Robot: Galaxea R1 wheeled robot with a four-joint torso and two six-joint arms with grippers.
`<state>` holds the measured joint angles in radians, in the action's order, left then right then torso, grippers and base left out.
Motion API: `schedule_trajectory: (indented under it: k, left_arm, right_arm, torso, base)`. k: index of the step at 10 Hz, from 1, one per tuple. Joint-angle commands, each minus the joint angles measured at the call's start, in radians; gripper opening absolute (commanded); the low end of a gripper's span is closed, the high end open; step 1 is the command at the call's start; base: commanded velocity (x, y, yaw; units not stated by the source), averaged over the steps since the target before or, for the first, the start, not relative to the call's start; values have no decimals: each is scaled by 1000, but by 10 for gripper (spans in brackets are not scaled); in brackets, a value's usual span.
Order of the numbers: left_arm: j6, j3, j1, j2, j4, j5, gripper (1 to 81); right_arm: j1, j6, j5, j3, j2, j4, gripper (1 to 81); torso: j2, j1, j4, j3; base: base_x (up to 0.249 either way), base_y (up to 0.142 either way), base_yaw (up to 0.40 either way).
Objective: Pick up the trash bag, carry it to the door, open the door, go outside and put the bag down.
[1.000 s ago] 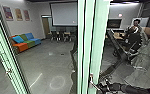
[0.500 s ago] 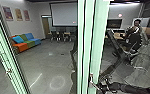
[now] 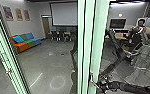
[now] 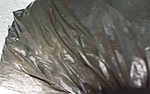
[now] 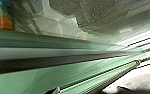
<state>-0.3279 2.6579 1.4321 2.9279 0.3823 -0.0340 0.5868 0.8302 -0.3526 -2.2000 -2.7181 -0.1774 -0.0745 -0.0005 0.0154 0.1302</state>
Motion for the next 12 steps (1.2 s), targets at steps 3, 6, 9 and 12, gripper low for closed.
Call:
schedule_trajectory:
  k: [3,6,9,12]
  left_arm:
    - [1,1,-57,-12,7,-64,10]
    - [1,1,-57,-12,9,-75,10]
    - [1,1,-57,-13,9,-75,10]
    - [1,1,-57,-13,9,-76,10]
  right_arm:
    - [-136,43,130,-29,-24,46,811]
    - [-156,38,130,-32,-13,46,811]
    - [-189,24,130,-38,1,46,811]
    - [-222,13,130,-53,2,47,811]
  torso:
    - [0,1,0,52]
    - [0,1,0,58]
    - [0,1,0,62]
    - [1,2,0,63]
  base:
    - [0,0,0]
    - [0,0,0]
    - [0,0,0]
    - [0,0,0]
